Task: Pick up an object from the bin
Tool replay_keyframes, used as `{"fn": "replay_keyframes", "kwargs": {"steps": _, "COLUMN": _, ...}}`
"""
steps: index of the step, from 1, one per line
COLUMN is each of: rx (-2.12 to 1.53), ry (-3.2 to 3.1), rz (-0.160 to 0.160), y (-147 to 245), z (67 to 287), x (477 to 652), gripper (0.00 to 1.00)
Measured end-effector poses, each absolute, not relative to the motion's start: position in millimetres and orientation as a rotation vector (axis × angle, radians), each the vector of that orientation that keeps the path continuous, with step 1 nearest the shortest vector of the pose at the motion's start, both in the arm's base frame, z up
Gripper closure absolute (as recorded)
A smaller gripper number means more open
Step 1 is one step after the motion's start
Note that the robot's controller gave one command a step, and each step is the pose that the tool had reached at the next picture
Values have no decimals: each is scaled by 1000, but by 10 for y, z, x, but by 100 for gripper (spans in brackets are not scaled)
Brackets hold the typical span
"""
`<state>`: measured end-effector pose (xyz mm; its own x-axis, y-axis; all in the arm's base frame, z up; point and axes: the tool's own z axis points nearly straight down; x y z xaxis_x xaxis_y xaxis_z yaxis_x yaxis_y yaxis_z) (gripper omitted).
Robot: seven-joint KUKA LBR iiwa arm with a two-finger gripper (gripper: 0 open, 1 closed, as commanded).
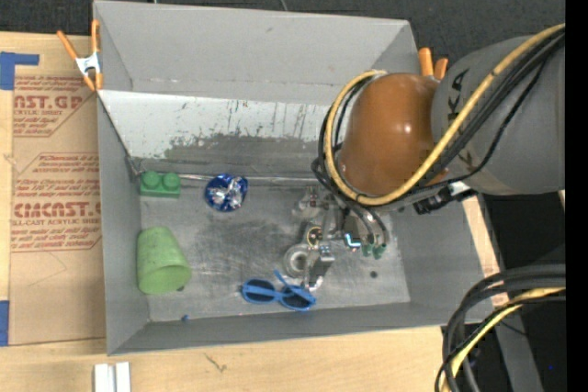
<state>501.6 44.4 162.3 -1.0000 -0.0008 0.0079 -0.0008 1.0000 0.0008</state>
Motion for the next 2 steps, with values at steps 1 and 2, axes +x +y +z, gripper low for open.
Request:
{"fn": "replay_keyframes", "kwargs": {"steps": 1, "rx": -283, "ry": -3139, "rz": -5, "y": 442, "z": 725, "x": 4872, "gripper": 0}}
{"fn": "replay_keyframes", "kwargs": {"steps": 2, "rx": -615, "ry": -3081, "rz": -3, "y": 627, "z": 1000, "x": 4801, "gripper": 0}}
